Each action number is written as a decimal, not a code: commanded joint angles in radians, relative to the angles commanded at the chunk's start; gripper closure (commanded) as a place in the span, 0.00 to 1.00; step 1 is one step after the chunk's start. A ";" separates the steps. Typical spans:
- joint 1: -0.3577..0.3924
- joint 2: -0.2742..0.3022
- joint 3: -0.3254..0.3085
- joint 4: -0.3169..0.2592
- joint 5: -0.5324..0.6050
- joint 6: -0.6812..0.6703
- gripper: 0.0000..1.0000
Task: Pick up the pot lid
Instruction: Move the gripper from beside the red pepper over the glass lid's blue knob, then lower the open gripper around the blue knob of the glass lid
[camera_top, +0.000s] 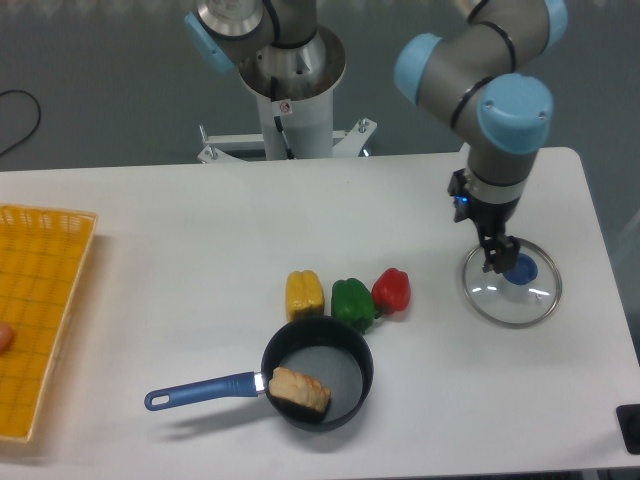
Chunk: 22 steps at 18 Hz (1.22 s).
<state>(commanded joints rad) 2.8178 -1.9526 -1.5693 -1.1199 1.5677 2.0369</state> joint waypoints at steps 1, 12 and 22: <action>0.005 -0.009 0.000 0.008 0.002 0.018 0.00; 0.020 -0.135 0.052 0.025 0.012 0.029 0.00; 0.060 -0.141 0.008 0.026 0.012 0.028 0.00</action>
<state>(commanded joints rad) 2.8777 -2.0939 -1.5615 -1.0937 1.5800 2.0648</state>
